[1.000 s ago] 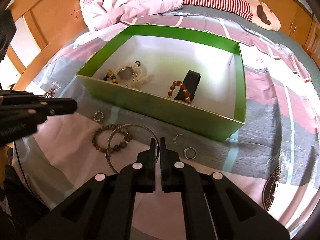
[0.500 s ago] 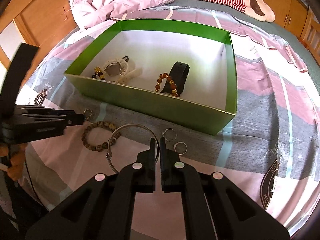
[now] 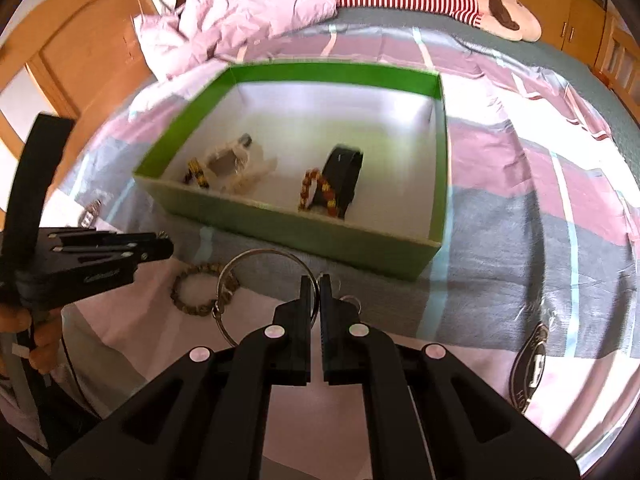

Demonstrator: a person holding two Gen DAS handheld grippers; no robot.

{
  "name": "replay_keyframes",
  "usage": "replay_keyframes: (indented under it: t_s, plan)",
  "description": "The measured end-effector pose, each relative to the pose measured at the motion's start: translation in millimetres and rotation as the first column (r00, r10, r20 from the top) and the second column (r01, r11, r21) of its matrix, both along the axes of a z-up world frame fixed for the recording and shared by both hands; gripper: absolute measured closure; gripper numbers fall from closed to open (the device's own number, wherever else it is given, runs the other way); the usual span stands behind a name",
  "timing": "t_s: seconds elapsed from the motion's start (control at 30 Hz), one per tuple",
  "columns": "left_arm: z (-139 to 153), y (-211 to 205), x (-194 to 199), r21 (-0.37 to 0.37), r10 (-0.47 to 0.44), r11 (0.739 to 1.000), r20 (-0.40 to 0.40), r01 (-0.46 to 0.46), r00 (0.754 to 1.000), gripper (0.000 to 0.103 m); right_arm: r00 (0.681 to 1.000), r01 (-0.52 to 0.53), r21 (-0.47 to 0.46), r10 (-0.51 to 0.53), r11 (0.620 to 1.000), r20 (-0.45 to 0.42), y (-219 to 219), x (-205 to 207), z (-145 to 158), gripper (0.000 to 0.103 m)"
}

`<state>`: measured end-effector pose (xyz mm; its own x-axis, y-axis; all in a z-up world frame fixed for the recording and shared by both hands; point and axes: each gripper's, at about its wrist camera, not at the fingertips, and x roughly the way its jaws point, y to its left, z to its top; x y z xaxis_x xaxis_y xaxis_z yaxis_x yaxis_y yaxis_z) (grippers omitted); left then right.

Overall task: Organize jewelry
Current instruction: 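Carry the ring and bangle into the green box and open both tools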

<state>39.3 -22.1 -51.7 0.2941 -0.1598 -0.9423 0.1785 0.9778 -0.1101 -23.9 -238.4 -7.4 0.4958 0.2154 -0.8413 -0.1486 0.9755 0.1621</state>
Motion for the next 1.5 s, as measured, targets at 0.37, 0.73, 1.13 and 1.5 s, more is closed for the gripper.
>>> replay_keyframes:
  t_s: [0.37, 0.73, 1.13, 1.5]
  plan:
    - [71.8, 1.1, -4.5, -0.026, -0.025, 0.999, 0.194, 0.03, 0.981, 0.082, 0.992, 0.035, -0.027, -0.031, 0.999, 0.125, -1.7, 22.8, 30.5, 0.099]
    - [52.6, -15.4, 58.3, 0.025, -0.026, 0.999, 0.198, 0.022, 0.98, 0.082, 0.986, 0.037, -0.049, -0.028, 0.998, 0.165, -0.2, 77.6, 8.2, 0.099]
    - [45.9, -8.1, 58.4, -0.02, 0.006, 1.0, 0.183, -0.003, 0.983, 0.055, 0.982, 0.093, -0.01, -0.09, 0.996, 0.167, -13.9, 68.6, 11.8, 0.052]
    - [26.0, -16.0, -28.7, 0.035, -0.063, 0.998, 0.09, 0.06, 0.994, 0.041, 1.0, -0.014, -0.016, 0.014, 1.0, -0.008, -7.7, 8.0, -16.9, 0.052]
